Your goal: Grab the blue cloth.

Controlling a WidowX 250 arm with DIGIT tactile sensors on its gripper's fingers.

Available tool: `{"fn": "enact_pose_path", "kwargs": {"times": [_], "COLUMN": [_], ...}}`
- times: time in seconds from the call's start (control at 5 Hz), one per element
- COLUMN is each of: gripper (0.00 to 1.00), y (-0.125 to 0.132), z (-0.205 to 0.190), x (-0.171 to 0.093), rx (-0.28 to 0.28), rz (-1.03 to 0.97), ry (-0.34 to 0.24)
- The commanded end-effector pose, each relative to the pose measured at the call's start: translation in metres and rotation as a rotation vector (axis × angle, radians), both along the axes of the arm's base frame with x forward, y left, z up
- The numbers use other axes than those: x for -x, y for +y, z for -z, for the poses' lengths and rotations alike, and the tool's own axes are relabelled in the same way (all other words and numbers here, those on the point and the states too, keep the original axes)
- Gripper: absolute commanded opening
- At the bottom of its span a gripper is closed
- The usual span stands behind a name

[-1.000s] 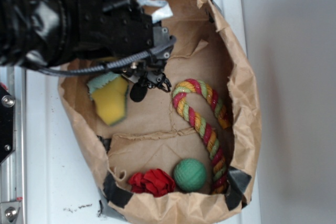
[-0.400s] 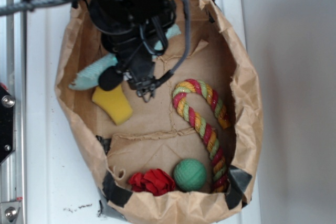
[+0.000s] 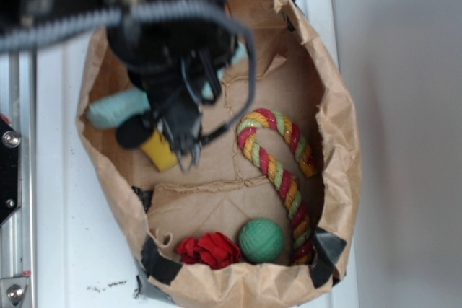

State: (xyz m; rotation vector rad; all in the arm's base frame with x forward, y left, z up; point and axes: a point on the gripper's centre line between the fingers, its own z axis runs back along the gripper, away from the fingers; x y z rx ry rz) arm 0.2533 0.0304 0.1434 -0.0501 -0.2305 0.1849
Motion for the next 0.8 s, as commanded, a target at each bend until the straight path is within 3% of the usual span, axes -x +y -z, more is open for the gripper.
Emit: {"fn": "enact_pose_path", "kwargs": {"times": [0.0,0.6], "gripper": [0.00,0.00], "y": [-0.018,-0.014], "z": [-0.020,-0.037], "x": [-0.003,-0.021], "rx": [0.001,0.041], "rz": [0.061,0.004], "ry": [-0.047,-0.035]}}
